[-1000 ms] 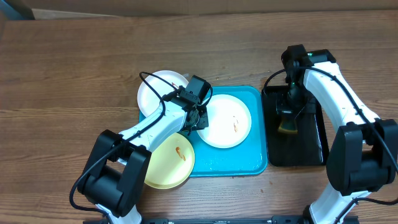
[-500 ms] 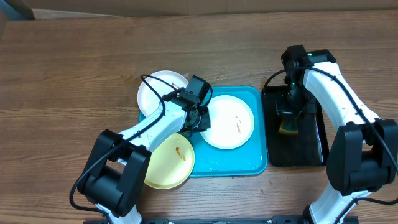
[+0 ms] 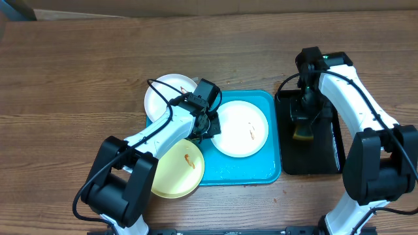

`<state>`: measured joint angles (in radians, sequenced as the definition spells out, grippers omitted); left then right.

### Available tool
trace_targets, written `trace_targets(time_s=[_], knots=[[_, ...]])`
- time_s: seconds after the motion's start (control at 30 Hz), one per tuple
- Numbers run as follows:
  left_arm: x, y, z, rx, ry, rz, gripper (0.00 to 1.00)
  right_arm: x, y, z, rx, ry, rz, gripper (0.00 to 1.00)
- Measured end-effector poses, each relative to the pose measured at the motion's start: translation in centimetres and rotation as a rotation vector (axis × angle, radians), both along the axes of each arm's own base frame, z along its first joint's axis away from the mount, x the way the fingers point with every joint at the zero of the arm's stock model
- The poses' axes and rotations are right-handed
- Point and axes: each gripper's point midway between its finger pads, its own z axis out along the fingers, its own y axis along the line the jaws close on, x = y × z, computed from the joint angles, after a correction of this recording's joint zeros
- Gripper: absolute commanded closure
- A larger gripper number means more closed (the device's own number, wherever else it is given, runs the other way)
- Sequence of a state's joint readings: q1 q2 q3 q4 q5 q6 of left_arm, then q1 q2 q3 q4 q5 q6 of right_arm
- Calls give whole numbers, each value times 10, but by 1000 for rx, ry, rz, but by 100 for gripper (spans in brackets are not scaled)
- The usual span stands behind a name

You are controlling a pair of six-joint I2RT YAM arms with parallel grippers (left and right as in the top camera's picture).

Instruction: Clean dirty plates on tray and stack at the side

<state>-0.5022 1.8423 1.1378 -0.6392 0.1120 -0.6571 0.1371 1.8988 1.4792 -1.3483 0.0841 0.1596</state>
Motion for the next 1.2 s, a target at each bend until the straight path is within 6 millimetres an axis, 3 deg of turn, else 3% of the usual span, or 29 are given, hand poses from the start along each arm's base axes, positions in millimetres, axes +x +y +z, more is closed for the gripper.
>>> trace_targets(time_s=[0.07, 0.1, 0.17, 0.2, 0.3, 0.43, 0.63, 0.77, 0.83, 1.0, 1.1, 1.2], knots=[[0, 0, 0, -2, 3, 8, 84, 3, 1, 0, 4, -13, 0, 96], [-1, 0, 0, -3, 7, 20, 65, 4, 1, -1, 4, -14, 0, 96], [-1, 0, 0, -7, 13, 37, 56, 4, 1, -1, 4, -17, 0, 96], [0, -1, 0, -11, 11, 47, 60, 5, 1, -1, 4, -19, -1, 96], [6, -1, 1, -8, -13, 58, 83, 7, 1, -1, 5, -29, 0, 96], [8, 2, 1, 7, -26, 75, 96, 7, 1, -1, 6, -29, 0, 96], [5, 7, -1, 30, -12, 80, 96, 7, 5, -1, 33, -25, 19, 96], [5, 9, -1, 37, -14, 87, 80, 6, 8, -1, 51, -23, 32, 96], [4, 11, -1, 46, -11, 92, 79, 7, 9, -1, 56, -25, 37, 96], [4, 12, -1, 54, -13, 92, 85, 14, 11, -2, 65, -54, 42, 96], [5, 13, -1, 57, -14, 93, 95, 11, 11, -1, 63, -41, 43, 96], [5, 13, -1, 57, -14, 92, 96, 8, 11, 8, 65, -23, 41, 96]])
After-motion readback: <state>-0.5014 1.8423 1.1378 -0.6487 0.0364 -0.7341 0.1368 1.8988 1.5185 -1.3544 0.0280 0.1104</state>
